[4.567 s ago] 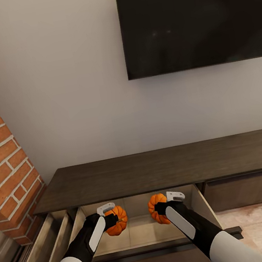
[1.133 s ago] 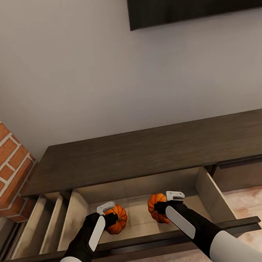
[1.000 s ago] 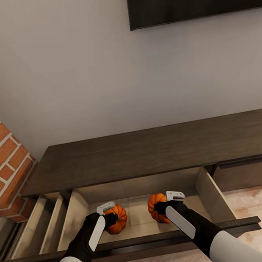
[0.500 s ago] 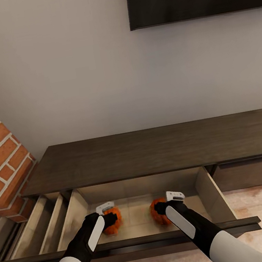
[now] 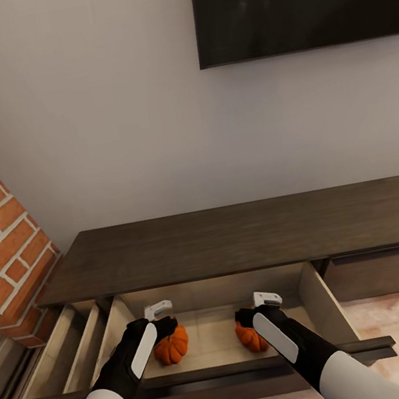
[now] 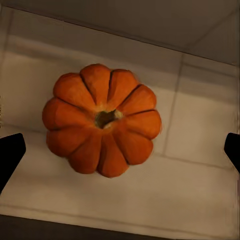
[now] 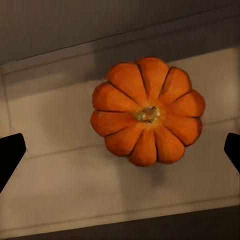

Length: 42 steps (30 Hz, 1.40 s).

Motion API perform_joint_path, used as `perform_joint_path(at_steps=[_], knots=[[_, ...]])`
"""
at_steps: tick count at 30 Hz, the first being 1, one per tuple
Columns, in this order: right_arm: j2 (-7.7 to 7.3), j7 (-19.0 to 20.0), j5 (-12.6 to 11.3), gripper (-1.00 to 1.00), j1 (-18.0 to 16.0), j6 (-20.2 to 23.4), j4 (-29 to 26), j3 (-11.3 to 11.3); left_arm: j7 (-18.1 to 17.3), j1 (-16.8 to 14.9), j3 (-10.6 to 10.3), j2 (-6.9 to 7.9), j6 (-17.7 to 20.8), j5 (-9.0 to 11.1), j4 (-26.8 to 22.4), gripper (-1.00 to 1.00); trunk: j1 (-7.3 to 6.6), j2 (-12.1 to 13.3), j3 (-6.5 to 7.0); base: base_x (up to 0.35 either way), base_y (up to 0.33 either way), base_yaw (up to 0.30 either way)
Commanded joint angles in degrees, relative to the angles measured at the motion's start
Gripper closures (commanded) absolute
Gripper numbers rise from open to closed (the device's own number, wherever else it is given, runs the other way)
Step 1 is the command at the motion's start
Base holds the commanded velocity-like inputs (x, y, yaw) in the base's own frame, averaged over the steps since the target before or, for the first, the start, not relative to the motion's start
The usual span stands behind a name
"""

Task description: Place each of the two pumpkins and all three candles from the living room inside a cabinet in the living room (use any cabinet), then make sure every cabinet is closed, and position the cauldron so it is next to a table in the living room.

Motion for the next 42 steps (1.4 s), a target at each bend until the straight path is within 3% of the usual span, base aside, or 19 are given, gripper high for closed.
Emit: perform_joint_path(at_steps=[1,6,9,13,33,42], knots=[[-0.03,-0.45,-0.83,-1.0,-0.06,0.85,-0.11,0.06,0.57,-0.02,-0.12,0.09,0.47,0.63,-0.28,-1.0,-0.03,0.0,0.18,0.0,0.0,0.0],[-0.35,-0.46,-5.6,-1.0,-0.07,3.75,-0.71,-0.05,0.65,-0.02,0.32,0.18,4.97,0.77,-2.59,-1.0,-0.16,0.06,1.28,0.0,0.0,0.0],[-0.5,-0.39,-6.85,-1.0,-0.06,4.04,-1.09,-0.14,0.65,-0.02,3.14,0.09,7.52,0.85,-3.55,-1.0,-0.24,0.1,1.95,0.0,0.0,0.0],[-0.52,-0.37,-7.13,-1.0,-0.06,4.09,-1.22,-0.05,0.52,0.03,5.29,0.04,8.3,0.97,-3.63,-1.0,-0.34,0.16,2.84,-0.068,0.0,0.0],[-0.62,-0.45,-7.15,-1.0,-0.06,4.29,-1.31,0.04,0.53,0.07,5.56,0.04,8.82,0.88,-4.22,-1.0,-0.86,0.42,7.27,-0.082,0.0,0.0],[-0.65,-0.46,-7.15,-1.0,-0.07,5.2,-1.31,0.11,0.53,0.07,5.78,0.0,11.05,0.99,-6.62,-1.0,-2.81,3.98,8.89,-0.001,0.0,0.0]])
